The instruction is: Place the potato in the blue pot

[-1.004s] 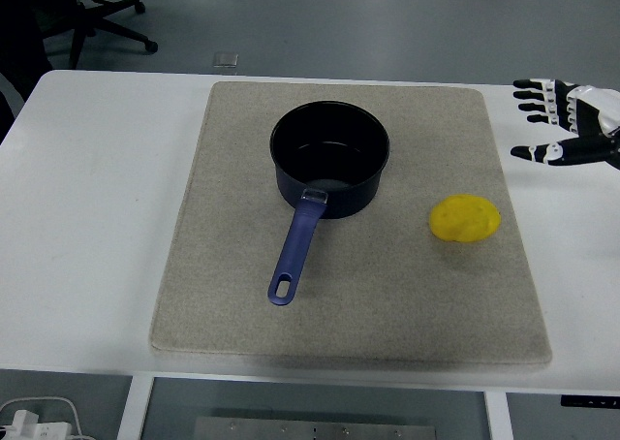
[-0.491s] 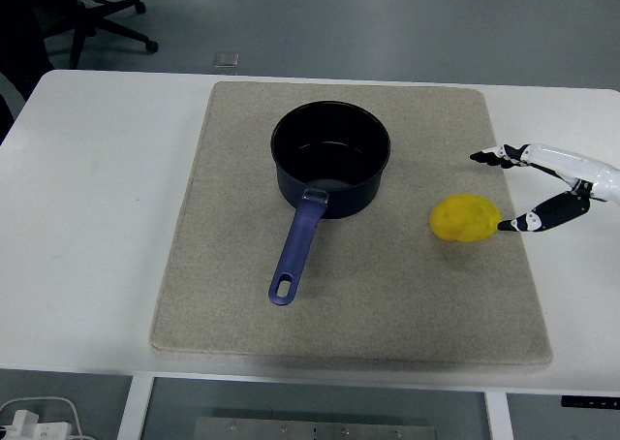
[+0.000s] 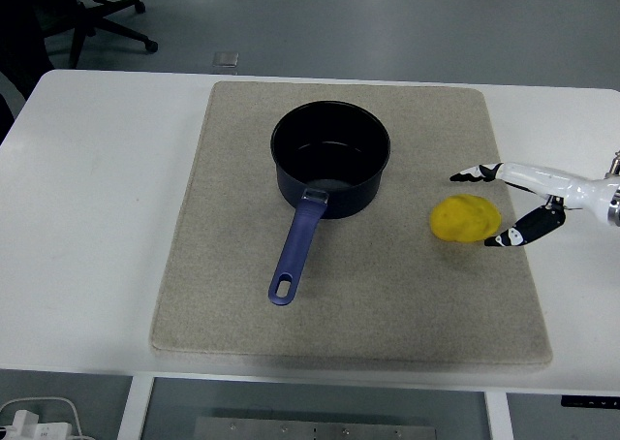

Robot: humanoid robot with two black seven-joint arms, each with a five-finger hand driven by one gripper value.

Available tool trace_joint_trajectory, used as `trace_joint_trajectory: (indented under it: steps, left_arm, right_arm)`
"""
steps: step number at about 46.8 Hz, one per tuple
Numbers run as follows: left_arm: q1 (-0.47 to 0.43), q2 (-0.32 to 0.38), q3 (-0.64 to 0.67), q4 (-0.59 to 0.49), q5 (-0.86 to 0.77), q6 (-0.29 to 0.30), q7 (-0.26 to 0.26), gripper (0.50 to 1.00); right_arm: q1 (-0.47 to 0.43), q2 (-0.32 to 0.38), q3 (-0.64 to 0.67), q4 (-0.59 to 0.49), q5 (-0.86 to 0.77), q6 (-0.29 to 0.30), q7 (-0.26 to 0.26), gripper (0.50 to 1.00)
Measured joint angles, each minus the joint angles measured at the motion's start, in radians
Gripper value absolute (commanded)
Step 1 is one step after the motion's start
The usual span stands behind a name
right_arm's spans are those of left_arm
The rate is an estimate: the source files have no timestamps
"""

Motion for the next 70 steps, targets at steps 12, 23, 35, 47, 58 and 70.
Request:
trace_joint_trajectory:
  steps: [12,23,35,47,58,70]
  left_arm:
    - [0.0,0.0,0.0,0.0,0.0,0.0,0.0,0.994]
    - [0.0,0.0,0.0,0.0,0.0,0.0,0.0,0.996]
    - [0.0,0.0,0.0,0.0,0.0,0.0,0.0,0.994]
    - [0.0,0.0,0.0,0.0,0.0,0.0,0.0,0.994]
    - [0.001,0.0,0.0,0.0,0.0,0.001,0.0,0.994]
    - [0.0,0.0,0.0,0.0,0.0,0.001,0.0,0.994]
  right_arm:
    - [0.035,0.063,-0.076,-0.054,-0.017,-0.001,0.002,0.932]
    - [0.044,0.069,-0.079,-0.08,-0.016,0.011,0.002,0.932]
    - [0.042,0.08,-0.078,-0.089,-0.015,0.001,0.002,0.907]
    - [0.04,0.087,-0.081,-0.11,-0.017,-0.002,0.007,0.776]
    - [0.044,0.087,-0.118,-0.114,-0.033,-0.013,0.012,0.577]
    - [0.047,0.087,-0.118,-0.116,-0.033,-0.017,0.032,0.5]
